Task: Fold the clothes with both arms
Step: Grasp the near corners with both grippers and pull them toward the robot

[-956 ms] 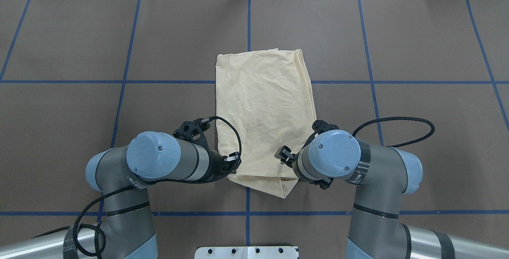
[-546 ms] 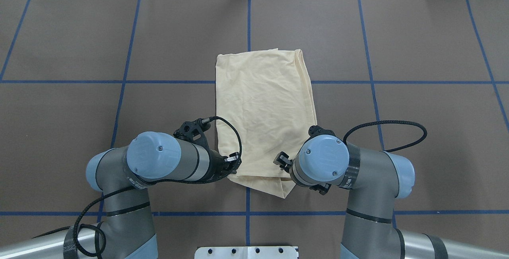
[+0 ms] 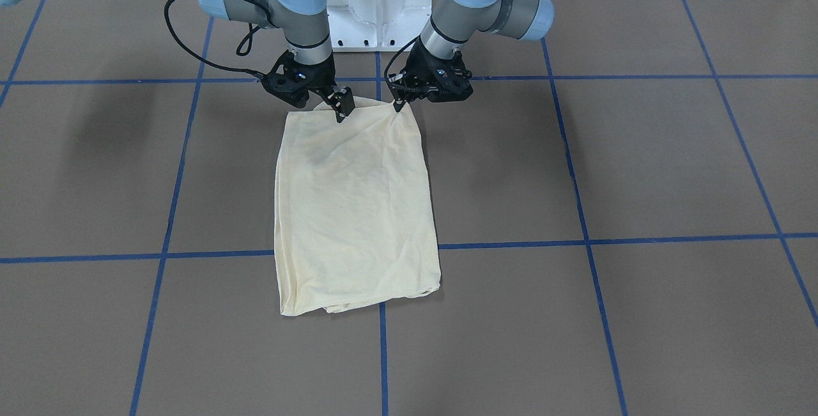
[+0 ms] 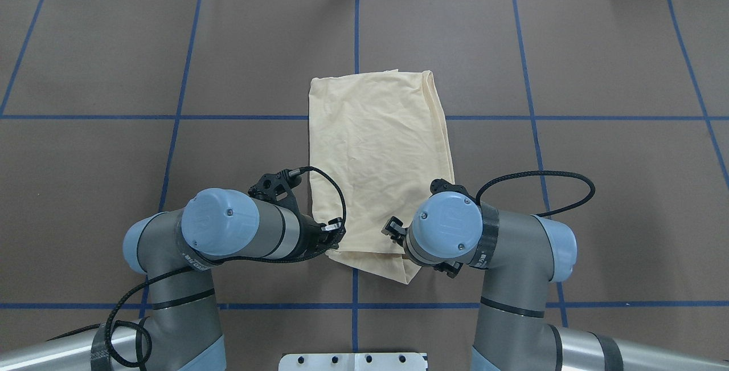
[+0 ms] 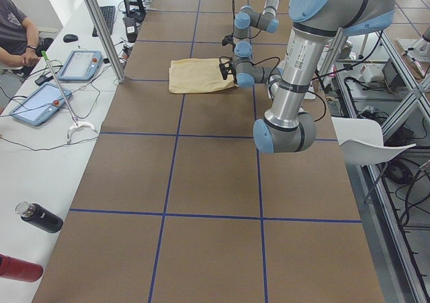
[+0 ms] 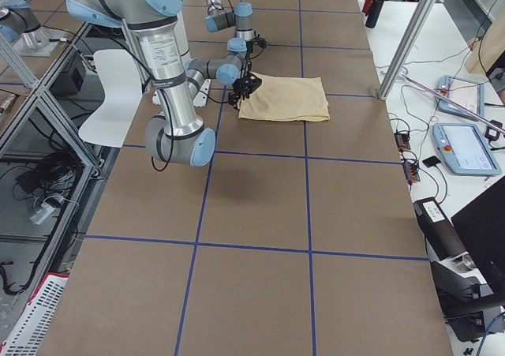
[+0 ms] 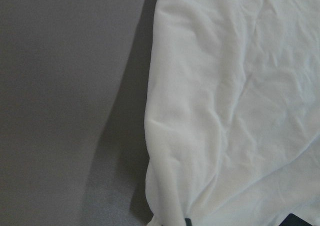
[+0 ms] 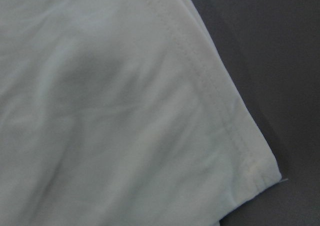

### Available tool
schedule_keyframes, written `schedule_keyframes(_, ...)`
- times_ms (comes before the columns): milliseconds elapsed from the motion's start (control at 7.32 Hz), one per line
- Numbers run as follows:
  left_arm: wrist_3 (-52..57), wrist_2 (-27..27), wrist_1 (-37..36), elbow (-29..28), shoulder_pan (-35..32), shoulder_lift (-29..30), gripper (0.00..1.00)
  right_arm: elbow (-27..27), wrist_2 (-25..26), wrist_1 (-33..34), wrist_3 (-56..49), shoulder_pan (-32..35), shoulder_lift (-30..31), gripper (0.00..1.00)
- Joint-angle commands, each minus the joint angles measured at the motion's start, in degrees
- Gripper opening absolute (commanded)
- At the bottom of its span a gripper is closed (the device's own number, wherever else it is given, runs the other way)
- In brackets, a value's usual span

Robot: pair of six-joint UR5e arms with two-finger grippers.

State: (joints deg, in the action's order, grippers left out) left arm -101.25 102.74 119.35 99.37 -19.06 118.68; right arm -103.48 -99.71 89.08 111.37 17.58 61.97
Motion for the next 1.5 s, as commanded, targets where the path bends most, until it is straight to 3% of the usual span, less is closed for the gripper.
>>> schedule_keyframes(0,0.0,0.0,0.0,0.0,0.1,0.1,0.0,0.9,0.0,0.0,-0.3,0.0,0.2,1.0)
schedule_keyframes(410,0.0,0.0,0.0,0.0,0.2,0.1,0.0,1.4,1.1,0.0,-0.4,0.4,-0.1,0.98)
schedule_keyframes(683,0.0,0.0,0.0,0.0,0.2,0.1,0.0,1.4,1.1,0.0,-0.5,0.6,-0.3,0.88)
schedule_keyframes(956,0.0,0.0,0.0,-0.1,0.2,0.0,0.0,1.4,1.1,0.0,-0.5,0.6,-0.3,0.62)
schedule_keyframes(1366,0.0,0.0,0.0,-0.1,0.1,0.0,0.0,1.4,1.0,0.0,-0.6,0.6,-0.5,0.42)
